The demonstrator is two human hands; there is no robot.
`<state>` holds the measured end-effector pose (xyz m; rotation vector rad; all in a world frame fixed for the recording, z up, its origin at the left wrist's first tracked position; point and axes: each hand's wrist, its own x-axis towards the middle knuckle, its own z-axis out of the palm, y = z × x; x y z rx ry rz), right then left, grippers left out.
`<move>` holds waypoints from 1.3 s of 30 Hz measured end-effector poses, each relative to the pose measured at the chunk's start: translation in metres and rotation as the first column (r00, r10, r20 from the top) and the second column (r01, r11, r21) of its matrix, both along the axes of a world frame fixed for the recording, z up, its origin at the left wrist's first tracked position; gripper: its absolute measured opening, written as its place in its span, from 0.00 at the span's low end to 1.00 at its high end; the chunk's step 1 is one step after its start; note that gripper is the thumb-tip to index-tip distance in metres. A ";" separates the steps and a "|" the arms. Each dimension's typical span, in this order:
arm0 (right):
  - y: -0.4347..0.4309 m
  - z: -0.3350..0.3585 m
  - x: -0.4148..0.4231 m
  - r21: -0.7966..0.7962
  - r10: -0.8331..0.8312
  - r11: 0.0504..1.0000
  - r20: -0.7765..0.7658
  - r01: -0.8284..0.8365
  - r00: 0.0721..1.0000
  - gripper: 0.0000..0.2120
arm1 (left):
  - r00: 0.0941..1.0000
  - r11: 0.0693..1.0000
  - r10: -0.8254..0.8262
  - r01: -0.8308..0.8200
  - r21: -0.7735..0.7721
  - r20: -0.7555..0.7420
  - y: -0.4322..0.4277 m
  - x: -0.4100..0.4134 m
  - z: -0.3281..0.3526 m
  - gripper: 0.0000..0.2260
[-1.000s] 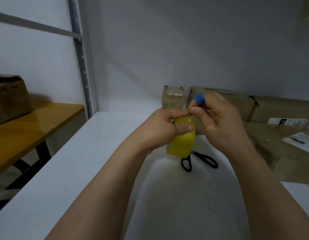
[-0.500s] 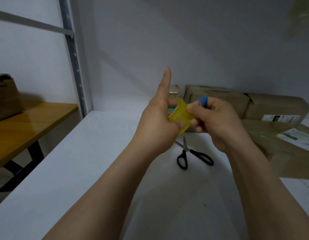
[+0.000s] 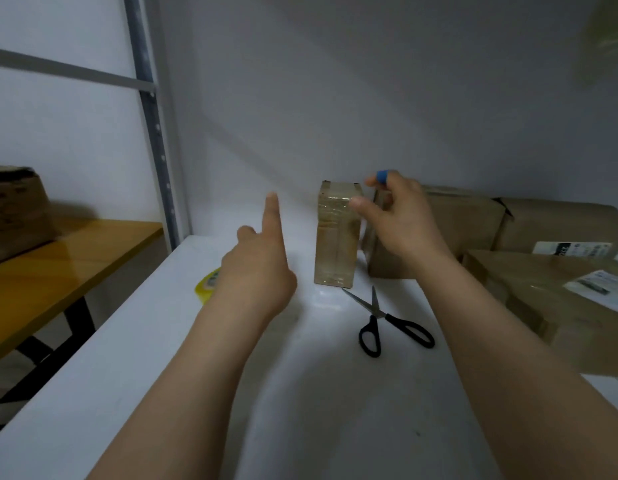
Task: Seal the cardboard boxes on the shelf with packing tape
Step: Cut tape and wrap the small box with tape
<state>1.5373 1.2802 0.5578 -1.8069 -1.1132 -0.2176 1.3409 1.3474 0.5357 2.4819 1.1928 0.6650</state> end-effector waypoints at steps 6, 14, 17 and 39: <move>0.049 -0.016 0.009 -0.138 0.009 0.990 0.093 0.004 0.996 0.27 | 0.945 0.993 -0.066 0.031 -0.113 -0.319 0.016 0.012 -0.023 0.46; 0.042 -0.031 0.014 0.057 0.204 0.979 -0.143 -0.198 0.969 0.26 | 0.875 0.933 -0.201 0.308 -0.186 0.440 0.044 0.059 -0.006 0.36; 0.040 -0.034 0.016 0.138 0.186 0.977 -0.204 -0.160 0.961 0.25 | 0.700 0.814 -0.235 0.521 -0.257 0.674 0.045 0.075 -0.022 0.38; 0.032 -0.047 -0.023 0.176 0.442 0.896 -0.251 -0.409 0.861 0.32 | 0.436 0.677 0.266 0.551 -0.488 0.860 0.053 0.051 -0.029 0.38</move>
